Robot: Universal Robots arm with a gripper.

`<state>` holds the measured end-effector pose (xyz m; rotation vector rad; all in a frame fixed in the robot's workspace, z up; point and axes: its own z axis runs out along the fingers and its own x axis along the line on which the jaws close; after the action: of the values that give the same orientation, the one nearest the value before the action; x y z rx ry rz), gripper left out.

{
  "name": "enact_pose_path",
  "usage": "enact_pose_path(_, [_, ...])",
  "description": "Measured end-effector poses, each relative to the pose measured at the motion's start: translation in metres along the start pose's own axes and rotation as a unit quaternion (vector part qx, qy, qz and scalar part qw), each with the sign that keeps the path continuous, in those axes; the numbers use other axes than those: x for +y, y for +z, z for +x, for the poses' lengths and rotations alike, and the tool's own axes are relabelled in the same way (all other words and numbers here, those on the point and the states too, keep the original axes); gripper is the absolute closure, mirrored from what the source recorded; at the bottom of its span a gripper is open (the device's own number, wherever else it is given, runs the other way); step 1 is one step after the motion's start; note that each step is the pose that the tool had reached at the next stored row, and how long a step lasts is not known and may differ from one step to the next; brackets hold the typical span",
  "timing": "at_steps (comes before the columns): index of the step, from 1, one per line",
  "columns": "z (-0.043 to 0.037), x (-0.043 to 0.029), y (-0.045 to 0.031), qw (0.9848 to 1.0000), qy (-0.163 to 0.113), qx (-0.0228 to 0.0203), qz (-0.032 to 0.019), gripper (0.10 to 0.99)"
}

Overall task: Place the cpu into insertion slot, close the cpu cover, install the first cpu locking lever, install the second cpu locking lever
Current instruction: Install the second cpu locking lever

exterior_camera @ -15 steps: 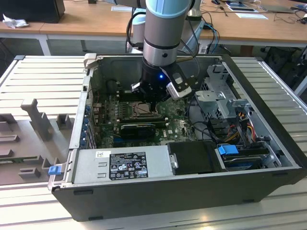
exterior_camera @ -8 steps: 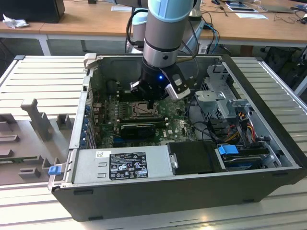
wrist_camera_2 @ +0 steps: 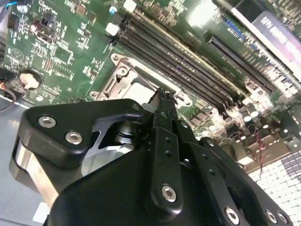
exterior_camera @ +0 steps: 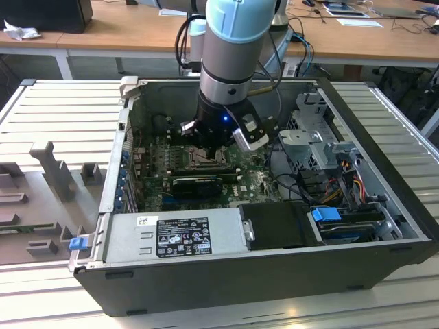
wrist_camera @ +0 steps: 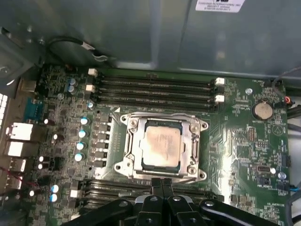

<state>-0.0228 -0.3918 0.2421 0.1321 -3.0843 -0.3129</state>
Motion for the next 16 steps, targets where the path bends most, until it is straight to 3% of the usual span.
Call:
enact_pose_path(9, [0.0028, -0.0036, 0.0005, 1.0000, 0.000, 0.0009, -0.0002, 0.980])
enact_pose_path(14, [0.0121, -0.0032, 0.0022, 1.0000, 0.000, 0.0011, -0.0010, 0.980])
enact_pose_path(16, [0.0159, -0.0036, 0.0064, 1.0000, -0.001, 0.0014, -0.0018, 0.980])
